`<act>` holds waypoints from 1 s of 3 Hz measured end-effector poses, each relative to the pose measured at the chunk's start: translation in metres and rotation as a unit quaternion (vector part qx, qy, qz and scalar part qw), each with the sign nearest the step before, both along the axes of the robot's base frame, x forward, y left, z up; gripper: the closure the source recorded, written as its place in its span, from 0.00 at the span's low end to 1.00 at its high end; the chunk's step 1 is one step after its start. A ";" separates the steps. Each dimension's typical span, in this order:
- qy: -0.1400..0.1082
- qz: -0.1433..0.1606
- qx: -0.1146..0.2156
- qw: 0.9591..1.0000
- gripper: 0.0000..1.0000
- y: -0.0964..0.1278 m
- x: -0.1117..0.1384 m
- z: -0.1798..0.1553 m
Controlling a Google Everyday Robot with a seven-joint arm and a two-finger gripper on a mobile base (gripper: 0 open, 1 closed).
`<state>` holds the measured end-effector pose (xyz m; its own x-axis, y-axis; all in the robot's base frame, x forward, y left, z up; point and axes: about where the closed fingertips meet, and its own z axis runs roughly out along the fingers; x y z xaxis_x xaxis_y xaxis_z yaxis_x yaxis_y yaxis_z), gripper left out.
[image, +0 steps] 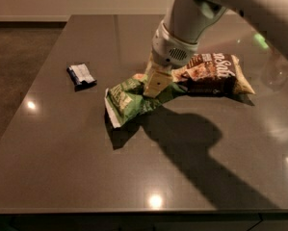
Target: Move green jalapeno chip bag near brown chip bag
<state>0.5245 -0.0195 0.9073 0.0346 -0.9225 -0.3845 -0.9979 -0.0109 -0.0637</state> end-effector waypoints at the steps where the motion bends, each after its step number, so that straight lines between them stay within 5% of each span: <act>1: -0.011 -0.046 -0.017 0.999 1.00 -0.046 0.029 0.002; 2: -0.019 -0.089 -0.029 0.995 0.96 -0.100 0.049 0.004; 3: -0.026 -0.106 -0.033 0.993 0.74 -0.125 0.055 0.006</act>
Offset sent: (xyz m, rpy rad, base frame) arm 0.0616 -0.1487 0.0063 -0.0814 -0.0307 -0.2541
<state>0.5797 -0.1440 0.9133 -0.1457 -0.9343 -0.3254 -0.9734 0.1942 -0.1217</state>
